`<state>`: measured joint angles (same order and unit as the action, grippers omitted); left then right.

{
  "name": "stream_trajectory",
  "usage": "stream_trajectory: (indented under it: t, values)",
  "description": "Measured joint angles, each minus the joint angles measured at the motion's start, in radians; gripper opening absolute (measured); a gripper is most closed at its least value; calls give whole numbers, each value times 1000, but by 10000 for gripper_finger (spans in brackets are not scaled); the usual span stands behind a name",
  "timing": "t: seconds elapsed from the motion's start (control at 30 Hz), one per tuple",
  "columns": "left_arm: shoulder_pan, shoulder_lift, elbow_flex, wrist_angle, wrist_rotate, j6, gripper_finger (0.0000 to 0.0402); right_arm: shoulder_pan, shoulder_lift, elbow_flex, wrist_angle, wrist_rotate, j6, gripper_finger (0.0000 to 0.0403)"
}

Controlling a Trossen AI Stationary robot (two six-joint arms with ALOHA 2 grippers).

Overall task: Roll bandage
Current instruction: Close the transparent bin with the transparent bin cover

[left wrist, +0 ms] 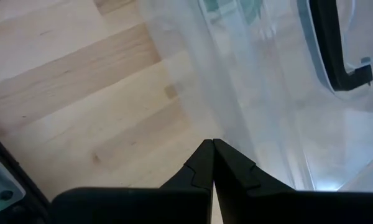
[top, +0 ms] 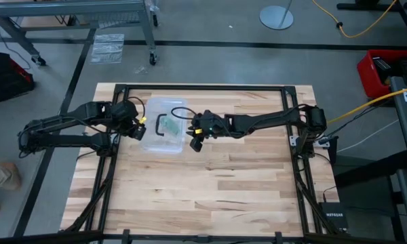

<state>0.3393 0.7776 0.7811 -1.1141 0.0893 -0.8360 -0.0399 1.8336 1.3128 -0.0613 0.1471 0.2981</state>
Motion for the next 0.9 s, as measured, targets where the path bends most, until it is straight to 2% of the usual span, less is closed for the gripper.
stream_trajectory:
  t: [0.2,0.47,0.7,0.9]
  values:
    - [0,-9,0,-1,-38,-2,0,0,0,0,-26,0,0,104]
    - [0,-100,0,-37,-138,-30,0,0,0,0,-50,2,-10,104]
    - [-5,-239,0,-59,-109,-94,0,-9,0,0,-77,59,-20,104]
    - [-88,-298,0,-60,-41,-204,0,-57,0,0,-80,44,-20,104]
